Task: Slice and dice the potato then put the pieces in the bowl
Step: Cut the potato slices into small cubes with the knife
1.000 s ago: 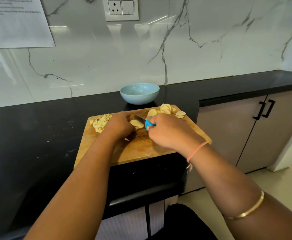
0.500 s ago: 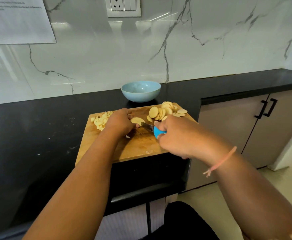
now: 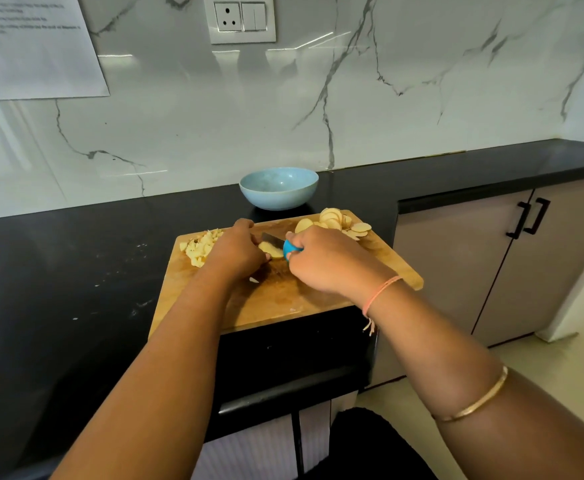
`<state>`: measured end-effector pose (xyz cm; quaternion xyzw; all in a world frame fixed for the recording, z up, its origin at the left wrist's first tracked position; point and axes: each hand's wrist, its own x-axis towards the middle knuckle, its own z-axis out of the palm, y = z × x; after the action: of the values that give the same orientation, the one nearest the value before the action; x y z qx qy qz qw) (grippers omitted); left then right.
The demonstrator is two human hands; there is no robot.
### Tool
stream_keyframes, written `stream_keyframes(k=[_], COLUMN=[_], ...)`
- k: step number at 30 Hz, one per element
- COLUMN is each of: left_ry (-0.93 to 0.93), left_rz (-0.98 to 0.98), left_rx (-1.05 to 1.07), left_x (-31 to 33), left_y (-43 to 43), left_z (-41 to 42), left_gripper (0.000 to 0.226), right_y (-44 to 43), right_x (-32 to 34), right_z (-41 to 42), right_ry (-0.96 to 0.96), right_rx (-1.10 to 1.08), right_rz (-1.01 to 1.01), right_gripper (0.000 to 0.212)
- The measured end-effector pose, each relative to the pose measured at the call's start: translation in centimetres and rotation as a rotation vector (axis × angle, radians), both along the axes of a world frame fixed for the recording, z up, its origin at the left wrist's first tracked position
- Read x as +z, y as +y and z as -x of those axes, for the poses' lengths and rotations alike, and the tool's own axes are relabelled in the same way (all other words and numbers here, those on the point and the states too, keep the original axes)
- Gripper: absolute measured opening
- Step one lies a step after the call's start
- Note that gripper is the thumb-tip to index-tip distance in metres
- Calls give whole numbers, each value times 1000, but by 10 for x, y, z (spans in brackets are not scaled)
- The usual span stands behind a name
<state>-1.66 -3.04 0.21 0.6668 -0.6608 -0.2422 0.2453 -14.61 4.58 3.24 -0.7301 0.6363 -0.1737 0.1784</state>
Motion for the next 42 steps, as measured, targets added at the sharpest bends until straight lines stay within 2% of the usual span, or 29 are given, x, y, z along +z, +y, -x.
stream_keyframes(k=[7, 12, 20, 24, 29, 42], left_ry=[-42, -38, -4, 24, 40, -11], left_rz=[36, 36, 25, 15, 42, 71], left_rx=[21, 15, -7, 10, 44, 54], left_x=[-4, -5, -7, -5, -4, -7], left_y=[-3, -4, -6, -5, -4, -3], left_z=[2, 2, -2, -3, 0, 1], left_gripper=[70, 70, 68, 66, 70, 75], right_y=[2, 30, 63, 47, 18, 9], right_x=[2, 6, 22, 24, 11, 20], right_z=[3, 11, 18, 12, -4, -18], right_ry=[-14, 53, 113, 56, 51, 167], right_rx=[26, 43, 24, 10, -1, 53], right_rz=[-61, -57, -39, 22, -23, -70], right_gripper=[49, 39, 42, 47, 45, 48])
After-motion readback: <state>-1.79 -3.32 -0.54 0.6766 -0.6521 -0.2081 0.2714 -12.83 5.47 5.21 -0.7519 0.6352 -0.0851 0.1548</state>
